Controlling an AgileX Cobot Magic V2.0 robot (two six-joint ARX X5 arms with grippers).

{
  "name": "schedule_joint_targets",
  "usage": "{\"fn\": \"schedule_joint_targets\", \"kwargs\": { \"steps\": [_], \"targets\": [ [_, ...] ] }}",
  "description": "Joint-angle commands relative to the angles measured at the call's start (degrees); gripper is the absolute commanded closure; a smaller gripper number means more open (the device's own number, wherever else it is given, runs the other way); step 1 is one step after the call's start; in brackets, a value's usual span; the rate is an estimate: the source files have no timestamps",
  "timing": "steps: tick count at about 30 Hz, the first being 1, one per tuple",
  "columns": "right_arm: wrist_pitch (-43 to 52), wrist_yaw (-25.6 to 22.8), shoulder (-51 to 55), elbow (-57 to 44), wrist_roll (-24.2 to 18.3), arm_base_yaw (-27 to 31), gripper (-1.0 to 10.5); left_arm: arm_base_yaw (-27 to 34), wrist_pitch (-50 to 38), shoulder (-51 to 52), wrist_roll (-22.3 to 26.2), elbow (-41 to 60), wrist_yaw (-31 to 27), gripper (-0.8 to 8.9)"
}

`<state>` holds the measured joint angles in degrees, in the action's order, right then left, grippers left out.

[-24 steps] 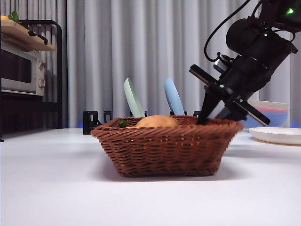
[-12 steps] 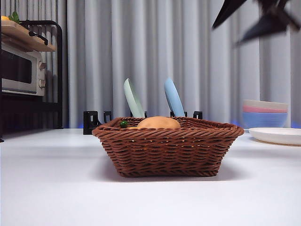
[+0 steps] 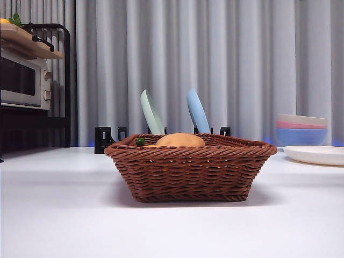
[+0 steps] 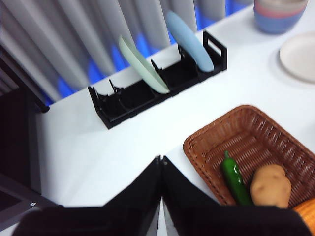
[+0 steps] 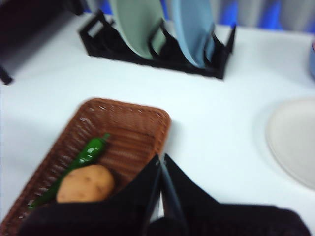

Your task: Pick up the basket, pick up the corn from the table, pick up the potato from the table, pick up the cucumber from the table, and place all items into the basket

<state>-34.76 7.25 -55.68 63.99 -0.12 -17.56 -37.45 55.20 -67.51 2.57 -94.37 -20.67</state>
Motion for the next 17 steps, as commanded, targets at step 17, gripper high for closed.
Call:
{"fn": "schedule_joint_targets", "kwargs": {
  "steps": [17],
  "targets": [
    [15.76,-10.64,24.13,-32.74,1.84,-10.36,9.6,0.04,-31.19,45.51,-4.22,65.11,-3.69,8.22]
  ]
}}
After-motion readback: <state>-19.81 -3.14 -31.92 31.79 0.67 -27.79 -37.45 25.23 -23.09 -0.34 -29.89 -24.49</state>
